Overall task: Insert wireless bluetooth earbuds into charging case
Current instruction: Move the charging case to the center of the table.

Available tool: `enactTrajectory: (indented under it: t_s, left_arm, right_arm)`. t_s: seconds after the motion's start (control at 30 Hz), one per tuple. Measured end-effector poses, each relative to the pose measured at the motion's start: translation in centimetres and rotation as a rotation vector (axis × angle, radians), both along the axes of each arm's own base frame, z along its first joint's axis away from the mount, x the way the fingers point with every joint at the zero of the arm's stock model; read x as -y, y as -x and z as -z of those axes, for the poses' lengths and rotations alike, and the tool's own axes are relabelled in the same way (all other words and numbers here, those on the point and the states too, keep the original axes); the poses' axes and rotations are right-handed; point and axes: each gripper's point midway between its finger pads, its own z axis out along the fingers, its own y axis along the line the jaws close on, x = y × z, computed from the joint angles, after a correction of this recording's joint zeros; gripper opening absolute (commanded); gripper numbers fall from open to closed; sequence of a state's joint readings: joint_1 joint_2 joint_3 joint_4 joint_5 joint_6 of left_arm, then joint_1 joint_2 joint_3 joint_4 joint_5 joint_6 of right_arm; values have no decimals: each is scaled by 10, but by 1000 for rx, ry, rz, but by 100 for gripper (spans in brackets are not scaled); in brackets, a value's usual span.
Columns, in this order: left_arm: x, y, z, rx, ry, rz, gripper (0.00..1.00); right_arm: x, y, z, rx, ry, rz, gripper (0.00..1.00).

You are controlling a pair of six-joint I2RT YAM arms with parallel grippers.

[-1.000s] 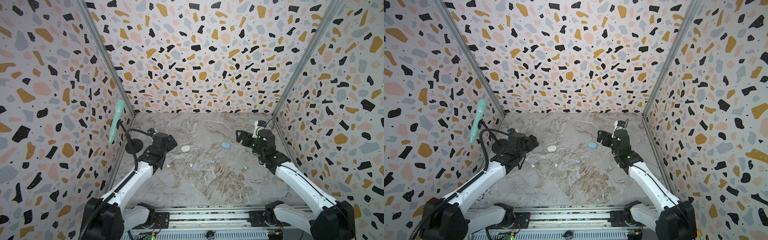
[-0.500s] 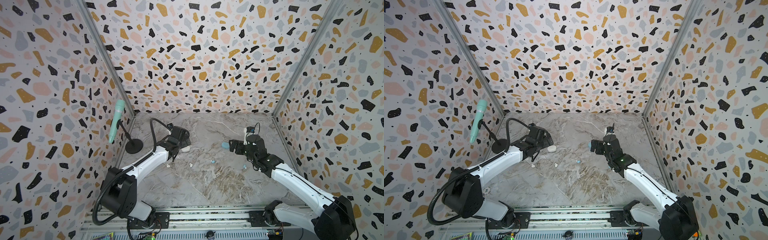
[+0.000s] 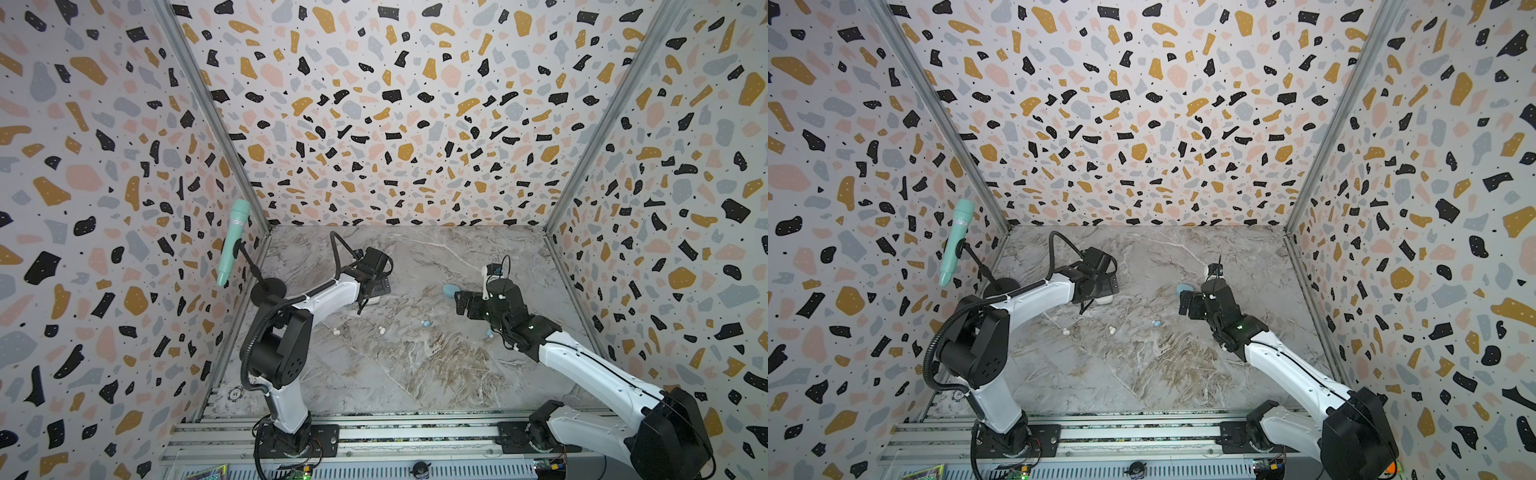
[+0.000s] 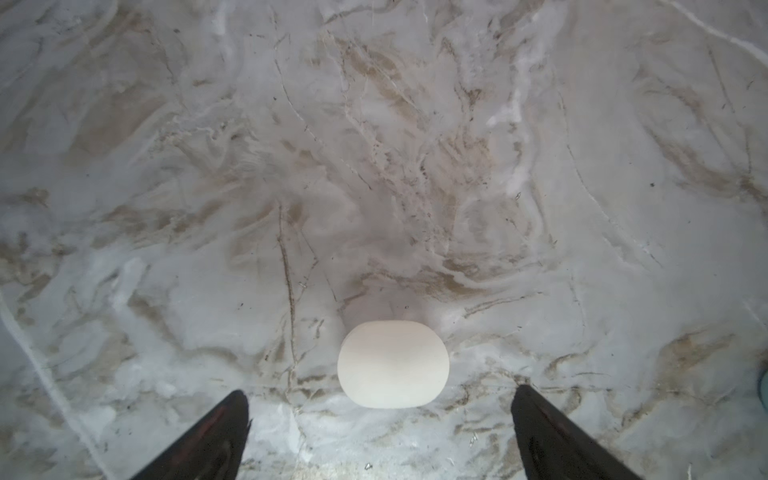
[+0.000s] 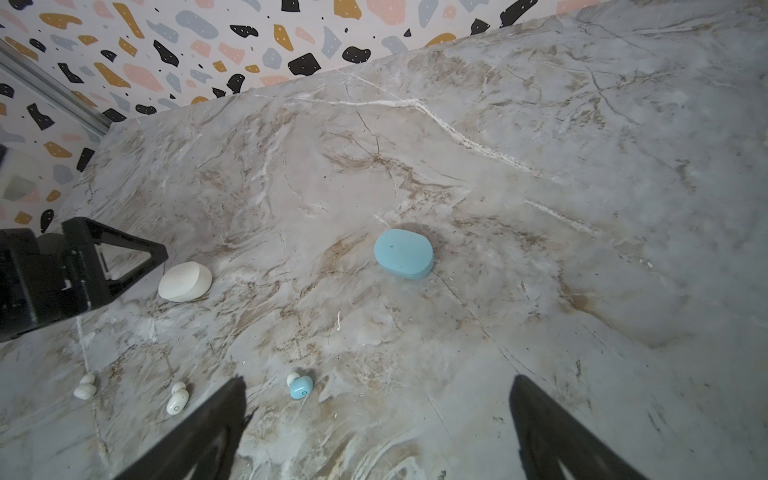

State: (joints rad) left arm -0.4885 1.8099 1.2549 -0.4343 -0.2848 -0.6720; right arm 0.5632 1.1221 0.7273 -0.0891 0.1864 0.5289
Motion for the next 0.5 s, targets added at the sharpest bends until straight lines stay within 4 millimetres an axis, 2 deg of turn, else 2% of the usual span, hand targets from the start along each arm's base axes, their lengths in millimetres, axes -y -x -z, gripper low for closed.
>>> enactTrajectory:
  t_s: [0.5]
  left_arm:
    - [3,7,29,-84,-9,13,100]
  right_arm:
    - [-3,0,2,-3,-9,-14,98]
